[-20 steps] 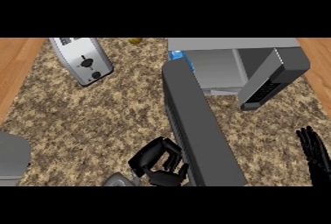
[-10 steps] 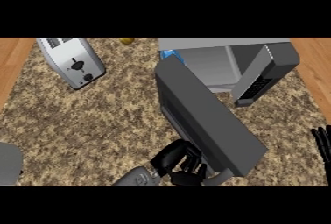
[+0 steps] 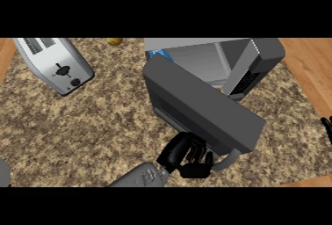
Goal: Pick up the milk, place it into the microwave and close the microwave
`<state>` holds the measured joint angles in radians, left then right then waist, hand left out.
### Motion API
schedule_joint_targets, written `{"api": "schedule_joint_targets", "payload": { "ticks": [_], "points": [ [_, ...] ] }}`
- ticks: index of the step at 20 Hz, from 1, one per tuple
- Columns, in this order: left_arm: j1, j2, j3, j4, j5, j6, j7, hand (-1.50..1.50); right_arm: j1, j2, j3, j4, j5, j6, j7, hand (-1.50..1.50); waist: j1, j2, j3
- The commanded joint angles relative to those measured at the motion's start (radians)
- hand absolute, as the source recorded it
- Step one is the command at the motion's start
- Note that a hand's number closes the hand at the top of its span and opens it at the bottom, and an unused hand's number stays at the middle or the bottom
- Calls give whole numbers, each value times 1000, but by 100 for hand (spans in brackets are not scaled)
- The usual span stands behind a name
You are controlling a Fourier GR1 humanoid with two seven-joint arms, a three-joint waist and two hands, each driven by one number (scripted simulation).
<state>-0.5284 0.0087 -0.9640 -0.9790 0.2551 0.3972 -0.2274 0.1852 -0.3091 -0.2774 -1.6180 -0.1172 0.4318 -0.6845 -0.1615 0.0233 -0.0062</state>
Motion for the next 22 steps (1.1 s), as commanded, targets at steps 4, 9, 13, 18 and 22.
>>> {"api": "schedule_joint_targets", "payload": {
  "ticks": [4, 9, 13, 18, 22],
  "points": [
    [-74, -8, 68, -34, 133, 139, -105, 150, -22, -33, 18, -71, -78, 66, 49, -150, -50, 11, -8],
    [-121, -9, 97, -37, 242, 168, -151, 150, -47, -61, 32, -81, -107, 90, 75, -150, -84, 27, -5],
    [-193, -9, 136, 6, 314, 164, -146, 150, -60, -78, 40, -112, -140, 96, 127, -150, -108, 33, -4],
    [-254, -9, 173, 72, 385, 177, -169, 150, -90, -128, 19, -120, -169, 111, 167, -150, -118, 40, -2],
    [-305, -9, 195, 128, 428, 180, -180, 150, -113, -158, 1, -124, -197, 118, 193, -150, -136, 49, -2]
  ]
}}
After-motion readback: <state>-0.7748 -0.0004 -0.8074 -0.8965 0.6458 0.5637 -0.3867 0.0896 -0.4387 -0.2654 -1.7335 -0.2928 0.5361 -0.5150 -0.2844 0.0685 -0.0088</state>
